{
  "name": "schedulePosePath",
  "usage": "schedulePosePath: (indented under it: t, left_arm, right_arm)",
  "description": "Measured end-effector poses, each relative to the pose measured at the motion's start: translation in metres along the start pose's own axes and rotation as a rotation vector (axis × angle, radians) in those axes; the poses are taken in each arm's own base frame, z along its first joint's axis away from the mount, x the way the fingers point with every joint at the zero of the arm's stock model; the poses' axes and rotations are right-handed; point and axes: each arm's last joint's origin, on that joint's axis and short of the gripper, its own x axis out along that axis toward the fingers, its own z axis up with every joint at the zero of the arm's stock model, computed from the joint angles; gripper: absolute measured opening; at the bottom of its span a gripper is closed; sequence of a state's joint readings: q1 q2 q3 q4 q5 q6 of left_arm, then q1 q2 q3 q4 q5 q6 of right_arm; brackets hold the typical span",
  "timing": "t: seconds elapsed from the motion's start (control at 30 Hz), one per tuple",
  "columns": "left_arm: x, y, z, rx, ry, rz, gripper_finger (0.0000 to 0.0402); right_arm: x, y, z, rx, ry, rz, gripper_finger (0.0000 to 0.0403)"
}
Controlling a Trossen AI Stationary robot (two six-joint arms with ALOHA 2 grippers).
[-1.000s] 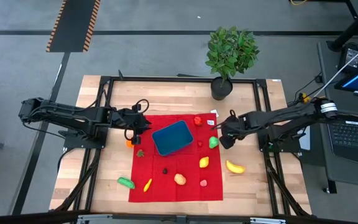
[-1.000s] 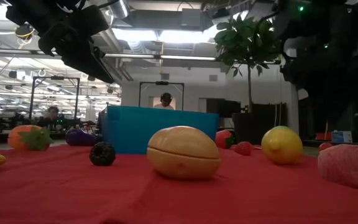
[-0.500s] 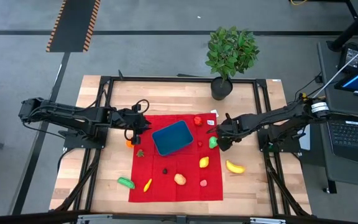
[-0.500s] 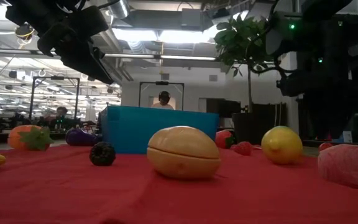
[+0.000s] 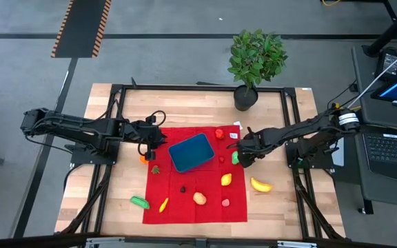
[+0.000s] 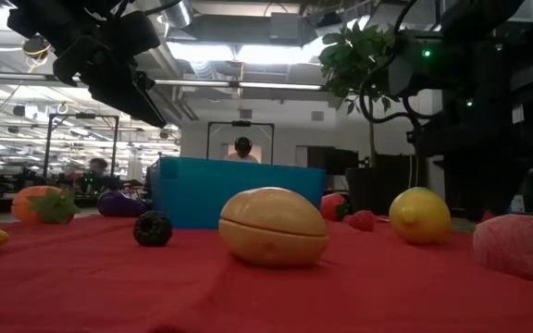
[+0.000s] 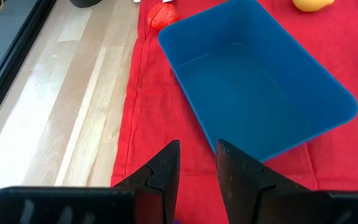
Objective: Pick and placing Produce into tupperware
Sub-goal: Put the cherry into the blue bin
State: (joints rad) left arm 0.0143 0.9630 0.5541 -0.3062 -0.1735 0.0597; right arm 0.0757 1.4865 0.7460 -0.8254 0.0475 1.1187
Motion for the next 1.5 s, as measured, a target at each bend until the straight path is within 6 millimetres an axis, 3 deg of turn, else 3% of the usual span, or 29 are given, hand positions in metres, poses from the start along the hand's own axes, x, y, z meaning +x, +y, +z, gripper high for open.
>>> schedulePosePath:
  t: [0.97,1.5]
  left_arm:
    - [0.000,0.000,-0.001,-0.002,0.007,0.000,0.0096]
    - [0.000,0.000,-0.001,-0.004,0.008,0.000,0.0096]
  right_arm:
    - [0.015,0.006,0.002,0.000,0.022,-0.046,0.0254]
    - [0.016,0.007,0.002,-0.007,0.024,-0.037,0.0122]
